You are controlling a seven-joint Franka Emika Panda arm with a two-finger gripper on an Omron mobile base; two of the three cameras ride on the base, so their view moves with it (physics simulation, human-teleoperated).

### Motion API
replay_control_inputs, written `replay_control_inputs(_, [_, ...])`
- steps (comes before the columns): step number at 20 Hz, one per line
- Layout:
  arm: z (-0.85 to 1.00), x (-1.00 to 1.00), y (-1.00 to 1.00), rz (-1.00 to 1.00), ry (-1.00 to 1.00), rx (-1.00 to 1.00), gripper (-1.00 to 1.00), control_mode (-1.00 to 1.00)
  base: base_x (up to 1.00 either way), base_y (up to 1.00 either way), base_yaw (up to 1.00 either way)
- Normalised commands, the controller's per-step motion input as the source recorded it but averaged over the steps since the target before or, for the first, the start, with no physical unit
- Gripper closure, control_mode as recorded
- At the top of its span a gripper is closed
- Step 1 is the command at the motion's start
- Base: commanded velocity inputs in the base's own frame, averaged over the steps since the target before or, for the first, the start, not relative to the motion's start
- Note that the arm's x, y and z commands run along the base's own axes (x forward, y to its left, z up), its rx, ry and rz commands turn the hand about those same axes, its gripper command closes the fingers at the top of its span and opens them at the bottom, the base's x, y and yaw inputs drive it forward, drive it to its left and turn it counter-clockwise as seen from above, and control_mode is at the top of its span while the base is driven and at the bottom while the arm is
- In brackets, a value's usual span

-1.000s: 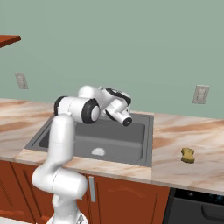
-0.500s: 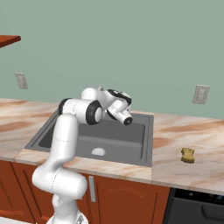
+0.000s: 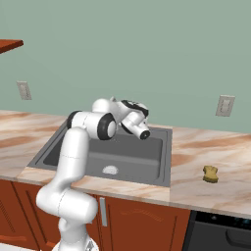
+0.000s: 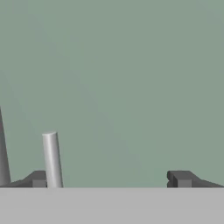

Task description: Soak the sponge with water for a few seconds and then drop it inside the sink.

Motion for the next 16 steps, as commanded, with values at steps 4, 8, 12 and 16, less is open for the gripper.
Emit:
replay_control_inputs(4, [-0.11, 0.0, -0.19, -0.02, 0.0, 0.0, -1.0, -1.0, 0.0, 0.0, 0.0])
replay_control_inputs(8, [-0.15, 0.0, -0.28, -0.06, -0.01, 0.0, -1.0, -1.0, 0.0, 0.0, 0.0])
replay_control_inputs(12, [-0.15, 0.0, -0.32, -0.08, 0.0, 0.0, -1.0, -1.0, 0.0, 0.0, 0.0])
replay_control_inputs(16, [-0.14, 0.0, -0.33, -0.1, 0.0, 0.0, -1.0, -1.0, 0.0, 0.0, 0.0])
